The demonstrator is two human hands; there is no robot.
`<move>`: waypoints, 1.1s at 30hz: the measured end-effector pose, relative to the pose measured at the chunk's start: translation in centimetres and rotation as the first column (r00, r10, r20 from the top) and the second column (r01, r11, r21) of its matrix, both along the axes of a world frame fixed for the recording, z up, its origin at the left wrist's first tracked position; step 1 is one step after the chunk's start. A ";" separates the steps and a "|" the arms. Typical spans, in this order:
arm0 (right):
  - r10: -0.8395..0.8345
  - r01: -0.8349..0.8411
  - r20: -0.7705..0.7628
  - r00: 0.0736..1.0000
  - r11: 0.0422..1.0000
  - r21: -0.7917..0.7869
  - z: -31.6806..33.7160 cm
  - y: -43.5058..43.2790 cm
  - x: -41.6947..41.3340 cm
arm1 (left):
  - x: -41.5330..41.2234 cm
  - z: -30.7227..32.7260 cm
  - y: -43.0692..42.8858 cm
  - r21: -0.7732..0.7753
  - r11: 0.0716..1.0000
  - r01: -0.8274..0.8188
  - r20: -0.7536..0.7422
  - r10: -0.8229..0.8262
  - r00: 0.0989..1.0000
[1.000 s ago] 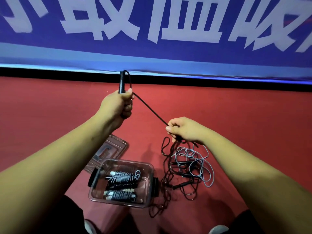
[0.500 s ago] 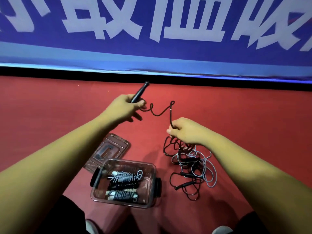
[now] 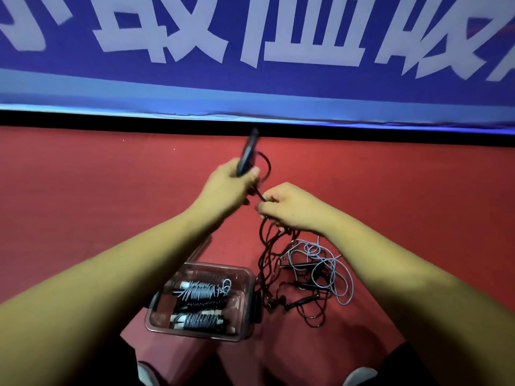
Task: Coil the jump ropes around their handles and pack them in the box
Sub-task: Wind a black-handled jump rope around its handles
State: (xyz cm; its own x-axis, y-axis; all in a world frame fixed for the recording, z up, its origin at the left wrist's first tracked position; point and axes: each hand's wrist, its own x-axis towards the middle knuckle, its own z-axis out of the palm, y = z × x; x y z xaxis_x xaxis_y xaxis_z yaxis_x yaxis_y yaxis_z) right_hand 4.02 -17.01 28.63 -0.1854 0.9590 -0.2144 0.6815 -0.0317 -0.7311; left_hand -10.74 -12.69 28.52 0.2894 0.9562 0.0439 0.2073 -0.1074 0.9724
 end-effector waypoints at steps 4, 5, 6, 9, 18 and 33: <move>-0.028 0.025 -0.009 1.000 0.955 -0.295 -1.3 -0.5 2.9 | -2.5 2.6 3.0 -0.205 0.944 -0.259 0.341 0.317 0.885; -0.005 0.025 0.064 0.998 0.949 -0.315 -1.5 -0.5 3.5 | -3.4 2.7 3.7 -0.241 0.927 -0.286 0.375 0.361 0.854; -0.005 0.044 0.125 0.992 0.947 -0.318 -1.7 -0.6 4.0 | -4.2 2.6 4.2 -0.257 0.917 -0.307 0.395 0.389 0.832; -0.066 0.141 0.247 0.967 0.944 -0.300 -2.3 -0.5 5.0 | -6.2 2.4 5.8 -0.227 0.885 -0.407 0.420 0.465 0.779; -0.142 0.144 0.155 0.978 0.990 -0.002 -1.4 0.6 1.9 | -6.0 0.1 3.7 -0.089 0.988 -0.123 -0.486 0.065 0.872; -0.126 0.138 0.111 0.986 0.984 -0.112 -0.6 0.9 1.0 | -2.3 0.7 2.0 -0.253 0.964 -0.075 -0.068 0.060 0.996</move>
